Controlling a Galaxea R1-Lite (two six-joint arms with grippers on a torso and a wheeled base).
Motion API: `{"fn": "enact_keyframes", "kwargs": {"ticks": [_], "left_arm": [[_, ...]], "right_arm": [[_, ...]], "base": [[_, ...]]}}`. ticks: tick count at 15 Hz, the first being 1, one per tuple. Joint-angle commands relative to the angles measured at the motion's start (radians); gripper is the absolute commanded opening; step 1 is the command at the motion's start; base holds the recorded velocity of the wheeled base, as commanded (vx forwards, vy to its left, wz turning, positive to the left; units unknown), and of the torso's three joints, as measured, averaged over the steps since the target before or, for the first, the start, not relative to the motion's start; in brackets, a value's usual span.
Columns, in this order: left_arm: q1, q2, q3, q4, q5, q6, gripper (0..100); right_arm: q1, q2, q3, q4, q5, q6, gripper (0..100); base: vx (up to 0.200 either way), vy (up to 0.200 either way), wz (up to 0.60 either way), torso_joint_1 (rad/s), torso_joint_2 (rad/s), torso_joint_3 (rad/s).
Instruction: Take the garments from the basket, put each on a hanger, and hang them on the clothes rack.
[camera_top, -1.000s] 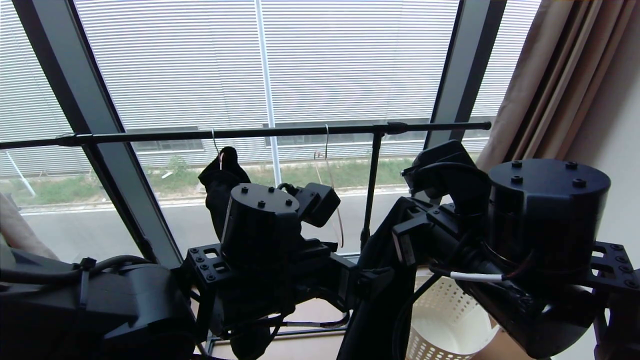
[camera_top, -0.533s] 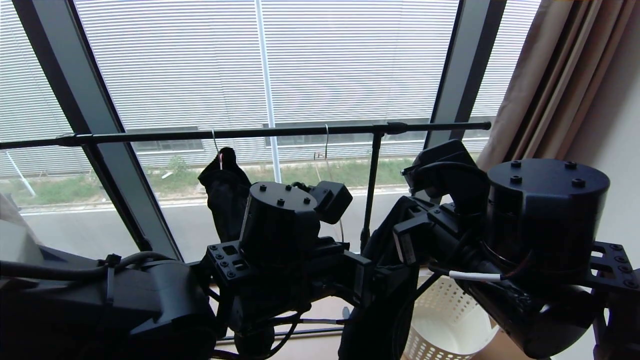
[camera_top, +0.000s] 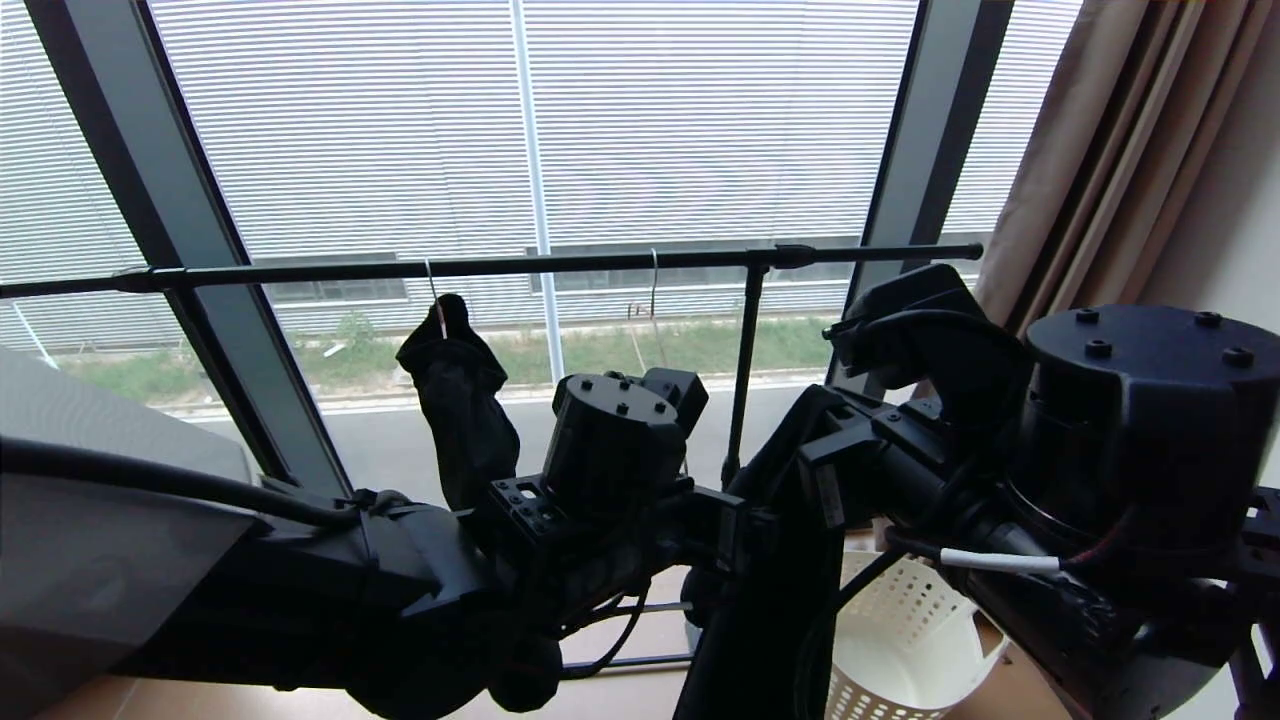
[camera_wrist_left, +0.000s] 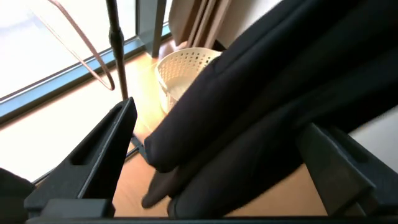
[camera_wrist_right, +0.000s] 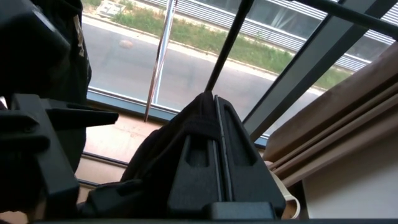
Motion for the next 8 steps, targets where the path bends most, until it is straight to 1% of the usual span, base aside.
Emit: {"fn": "enact_keyframes", "kwargs": {"ticks": [1, 5, 8], "left_arm": [[0.007, 0.041, -0.011, 0.0, 0.012, -0.001, 100], [0.018, 0.077, 0.001, -0.002, 0.023, -0.001, 100], [0.025, 0.108, -0.004, -0.002, 0.025, 0.002, 100]], "right_arm": [[0.003, -0.03, -0.002, 0.001, -0.001, -0.002, 0], [0.0, -0.085, -0.005, 0.013, -0.001, -0.006, 0], [-0.004, -0.096, -0.002, 0.013, -0.001, -0.019, 0]], "base": [[0.0, 0.0, 0.0, 0.0, 0.0, 0.0], [0.0, 0.0, 0.0, 0.0, 0.0, 0.0], [0.0, 0.0, 0.0, 0.0, 0.0, 0.0]]}}
